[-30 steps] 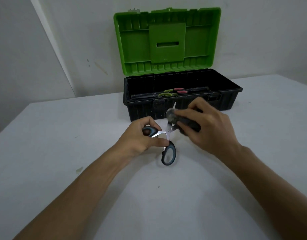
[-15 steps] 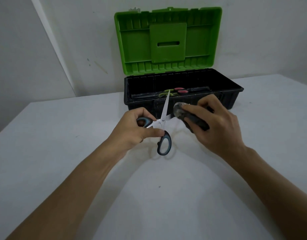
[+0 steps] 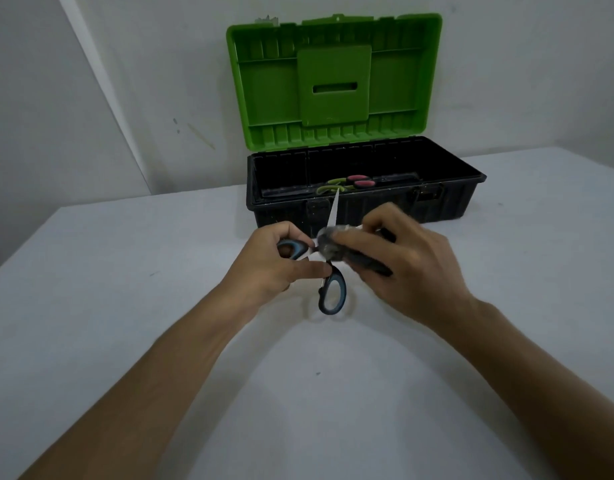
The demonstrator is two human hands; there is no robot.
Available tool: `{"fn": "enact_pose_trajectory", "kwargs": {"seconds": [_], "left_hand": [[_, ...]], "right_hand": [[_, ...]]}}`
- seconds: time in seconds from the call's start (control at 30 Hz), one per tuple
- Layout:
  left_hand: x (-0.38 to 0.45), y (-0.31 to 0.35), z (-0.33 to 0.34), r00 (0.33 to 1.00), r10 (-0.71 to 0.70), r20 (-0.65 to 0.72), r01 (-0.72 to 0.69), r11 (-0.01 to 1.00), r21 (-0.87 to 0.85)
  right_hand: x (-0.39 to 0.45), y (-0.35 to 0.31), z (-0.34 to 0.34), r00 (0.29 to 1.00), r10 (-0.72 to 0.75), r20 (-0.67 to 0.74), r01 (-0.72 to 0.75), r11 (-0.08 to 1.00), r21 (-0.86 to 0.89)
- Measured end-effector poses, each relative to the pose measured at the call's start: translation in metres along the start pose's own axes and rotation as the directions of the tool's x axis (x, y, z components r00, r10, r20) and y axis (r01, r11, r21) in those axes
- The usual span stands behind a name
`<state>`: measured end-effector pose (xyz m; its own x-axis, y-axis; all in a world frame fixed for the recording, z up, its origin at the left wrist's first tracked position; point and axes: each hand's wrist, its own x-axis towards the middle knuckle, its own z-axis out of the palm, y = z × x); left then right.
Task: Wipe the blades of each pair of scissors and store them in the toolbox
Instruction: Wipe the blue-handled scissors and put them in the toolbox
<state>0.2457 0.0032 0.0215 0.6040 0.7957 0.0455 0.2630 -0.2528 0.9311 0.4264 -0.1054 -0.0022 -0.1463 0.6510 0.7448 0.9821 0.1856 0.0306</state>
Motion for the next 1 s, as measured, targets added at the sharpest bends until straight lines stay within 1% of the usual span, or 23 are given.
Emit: {"fn": "enact_pose_trajectory", "kwargs": {"seconds": [0.03, 0.1, 0.17, 0.23, 0.3, 0.37, 0.43, 0.5, 0.6, 0.67, 0.73, 0.8, 0.87, 0.97, 1.0], "left_hand": [[0.000, -0.001, -0.001, 1.000, 0.007, -0.003, -0.007, 1.000, 0.005], [-0.001, -0.002, -0.004, 1.000, 0.012, -0.018, -0.012, 1.000, 0.022], [-0.001, -0.004, -0.008, 1.000, -0.005, -0.031, 0.005, 1.000, -0.006], [0.000, -0.003, -0.009, 0.999, -0.020, -0.027, 0.019, 0.999, -0.048], [0.000, -0.001, -0.007, 0.999, -0.029, -0.014, 0.028, 0.998, -0.063], [-0.001, 0.000, -0.005, 1.000, -0.028, -0.001, 0.028, 0.997, -0.068], [-0.001, 0.000, -0.006, 1.000, -0.010, 0.004, 0.010, 0.997, -0.076], [-0.002, -0.002, -0.010, 1.000, -0.004, -0.003, 0.004, 0.995, -0.098], [-0.001, -0.004, -0.010, 1.000, -0.022, -0.007, 0.020, 0.992, -0.126], [-0.001, -0.003, -0.008, 0.999, -0.037, 0.000, 0.037, 0.990, -0.135], [0.000, -0.002, -0.008, 0.999, -0.038, 0.018, 0.040, 0.989, -0.142], [-0.001, -0.003, -0.010, 1.000, -0.024, 0.015, 0.026, 0.988, -0.151], [-0.001, -0.005, -0.012, 1.000, -0.024, -0.005, 0.023, 0.987, -0.159], [0.000, -0.009, -0.012, 0.999, -0.043, -0.008, 0.042, 0.987, -0.155], [0.001, -0.009, -0.013, 0.999, -0.051, -0.003, 0.050, 0.987, -0.153]], "right_hand": [[0.001, -0.003, 0.003, 0.999, -0.014, 0.038, 0.014, 1.000, 0.003], [0.002, -0.001, 0.006, 0.998, 0.021, 0.062, -0.020, 1.000, -0.008], [0.000, 0.007, 0.004, 0.996, 0.084, 0.027, -0.083, 0.996, -0.033], [-0.002, 0.011, 0.000, 0.993, 0.114, -0.034, -0.115, 0.992, -0.042], [-0.002, 0.007, -0.001, 0.994, 0.081, -0.068, -0.083, 0.996, -0.023], [-0.001, -0.001, 0.003, 0.999, 0.028, -0.039, -0.028, 1.000, 0.000], [0.001, -0.004, 0.006, 1.000, 0.019, -0.013, -0.019, 1.000, 0.007], [0.000, 0.003, 0.007, 0.997, 0.066, -0.039, -0.066, 0.998, -0.011], [-0.003, 0.014, 0.003, 0.980, 0.165, -0.114, -0.171, 0.984, -0.046], [-0.005, 0.012, 0.004, 0.980, 0.141, -0.138, -0.147, 0.988, -0.037], [-0.004, 0.005, 0.006, 0.991, 0.073, -0.112, -0.075, 0.997, -0.015], [-0.002, 0.000, 0.009, 0.995, 0.067, -0.077, -0.067, 0.998, 0.000], [0.000, 0.004, 0.012, 0.988, 0.132, -0.082, -0.133, 0.991, -0.008], [-0.003, 0.015, 0.011, 0.956, 0.263, -0.133, -0.269, 0.962, -0.034], [-0.005, 0.017, 0.009, 0.947, 0.281, -0.155, -0.289, 0.957, -0.035]]}}
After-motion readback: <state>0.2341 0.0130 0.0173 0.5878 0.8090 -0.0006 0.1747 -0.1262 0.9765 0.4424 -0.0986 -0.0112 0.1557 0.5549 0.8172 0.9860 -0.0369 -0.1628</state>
